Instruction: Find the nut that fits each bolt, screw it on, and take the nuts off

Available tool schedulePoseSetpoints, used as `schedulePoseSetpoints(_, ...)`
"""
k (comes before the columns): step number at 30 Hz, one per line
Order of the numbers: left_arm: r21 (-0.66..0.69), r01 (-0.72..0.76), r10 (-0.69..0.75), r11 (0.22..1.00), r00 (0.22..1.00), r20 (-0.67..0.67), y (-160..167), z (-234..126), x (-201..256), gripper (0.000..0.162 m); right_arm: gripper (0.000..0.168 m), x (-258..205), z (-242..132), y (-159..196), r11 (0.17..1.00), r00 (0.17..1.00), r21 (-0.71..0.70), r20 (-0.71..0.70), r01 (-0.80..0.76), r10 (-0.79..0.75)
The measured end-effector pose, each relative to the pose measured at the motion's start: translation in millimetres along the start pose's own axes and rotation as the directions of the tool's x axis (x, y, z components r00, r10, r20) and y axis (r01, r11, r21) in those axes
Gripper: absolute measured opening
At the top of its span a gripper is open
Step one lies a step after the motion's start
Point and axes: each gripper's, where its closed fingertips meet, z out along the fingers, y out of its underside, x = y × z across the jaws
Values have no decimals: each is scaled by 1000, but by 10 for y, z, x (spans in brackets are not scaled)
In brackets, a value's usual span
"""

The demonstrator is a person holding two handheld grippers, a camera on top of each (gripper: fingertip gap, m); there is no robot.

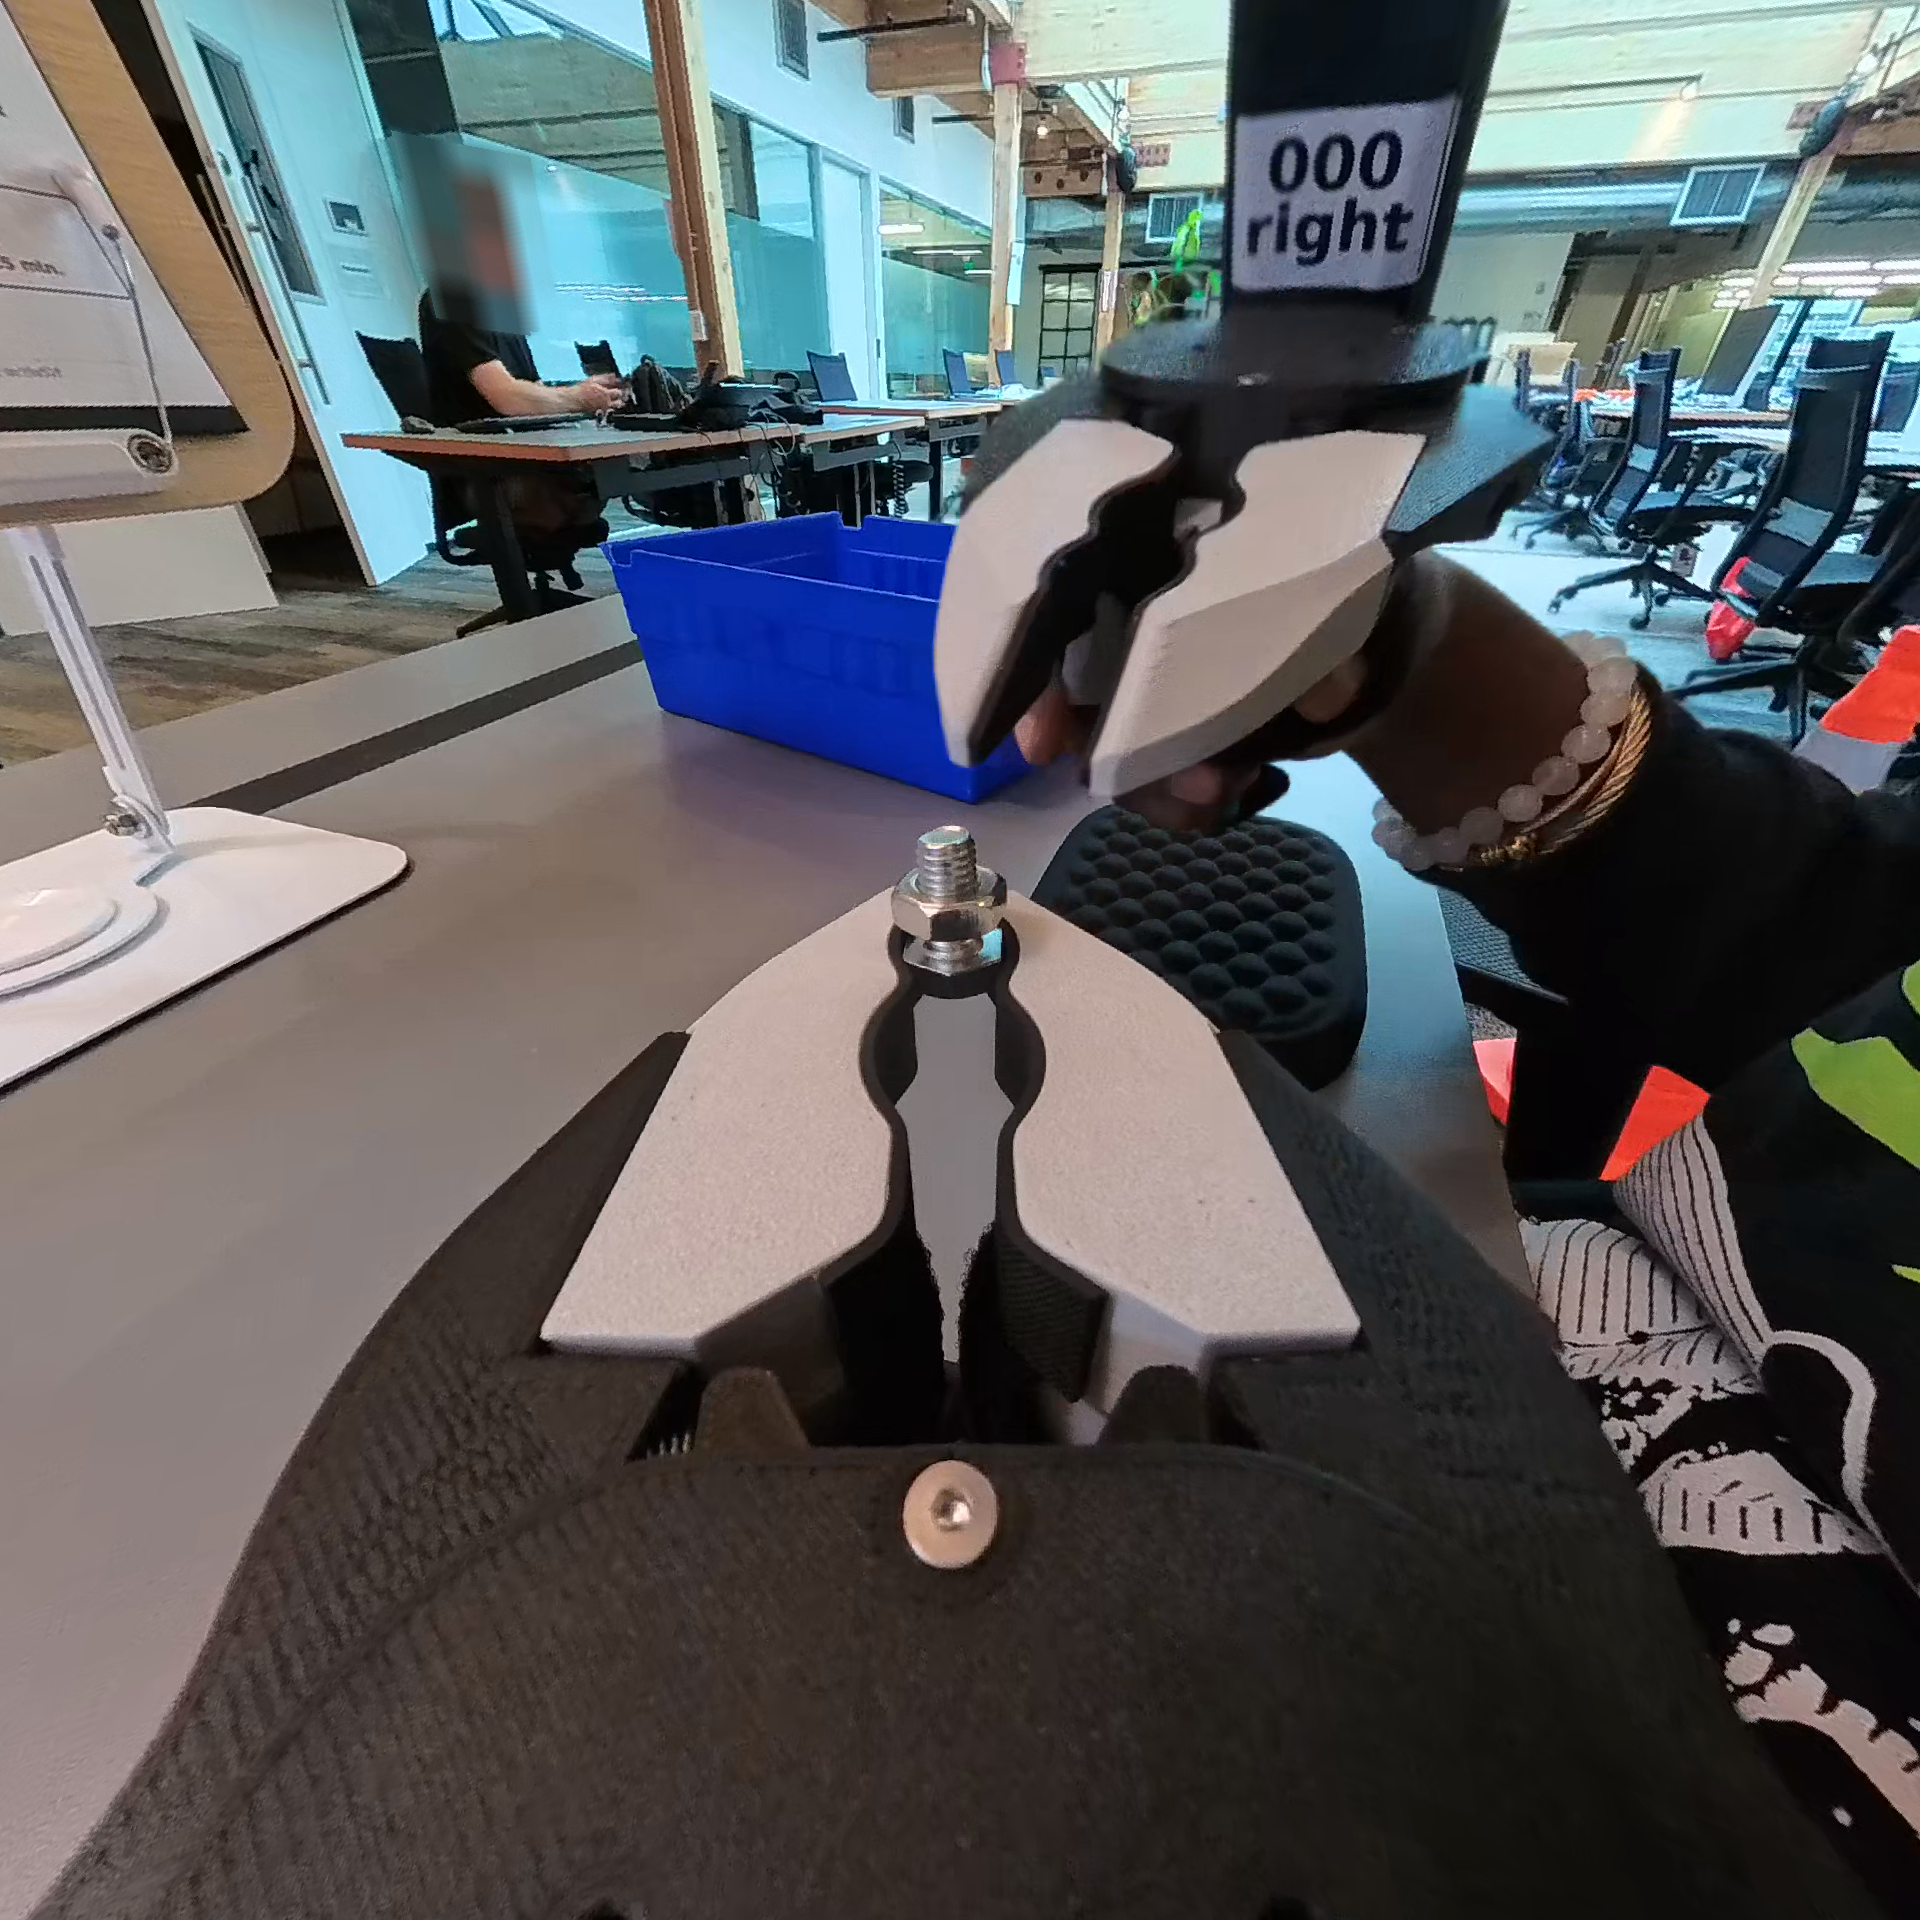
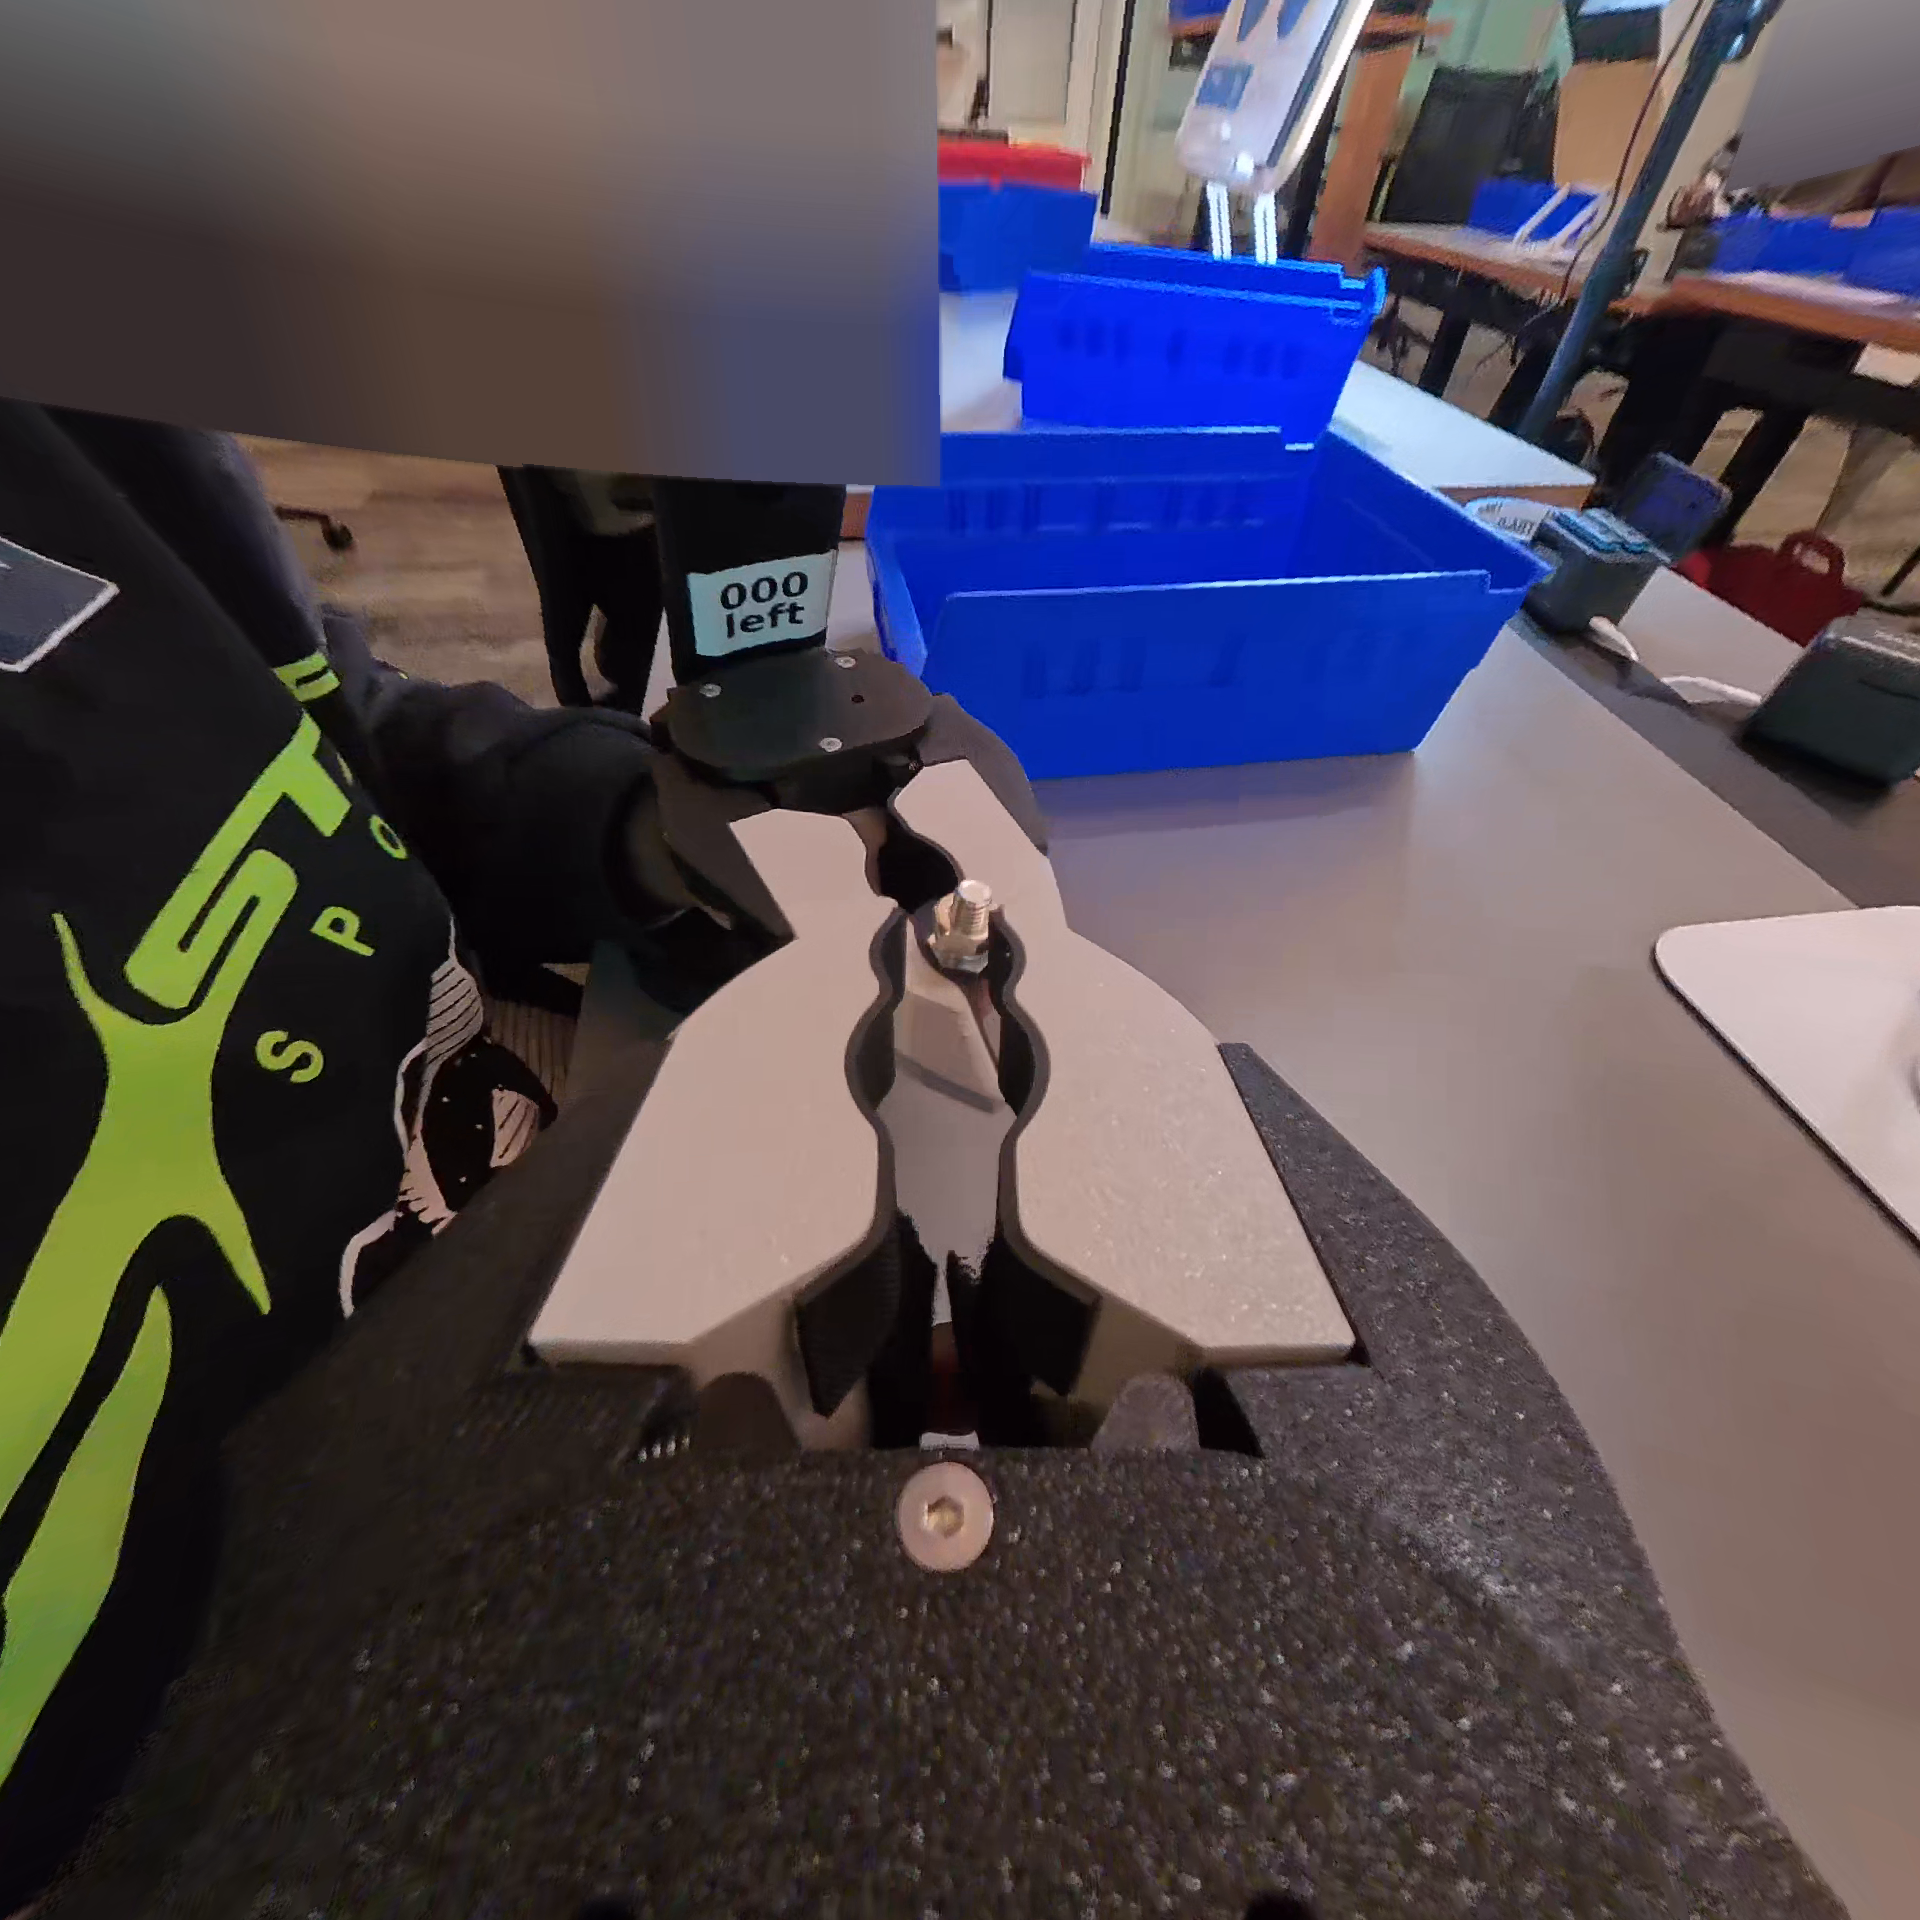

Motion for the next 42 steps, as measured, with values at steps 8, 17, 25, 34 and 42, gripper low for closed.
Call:
schedulePoseSetpoints(8, -4, -13, 13, 1000, 1000, 0, 4, 1, 12, 10, 11, 27, 148, 63, 992, 999, -119, -6, 47, -48)
schedulePoseSetpoints(17, -12, -19, 19, 1000, 1000, -6, 15, 9, 23, 10, 8, 27, 144, 61, 992, 998, -118, -3, 55, -55)
schedulePoseSetpoints(25, -5, 4, -4, 1000, 1000, 13, 5, 22, -6, 45, 8, 355, -279, -30, 998, 983, -66, -180, 8, -20)
schedulePoseSetpoints(34, 29, 21, -22, 999, 999, 35, -35, -3, -42, 48, 8, 1728, -2261, 96, 981, 639, -20, -761, -191, 110)
schedulePoseSetpoints(42, 37, 35, -36, 999, 999, 37, -37, -2, -61, 48, 8, 2750, -3185, 1175, 872, 287, 50, -934, -488, 214)
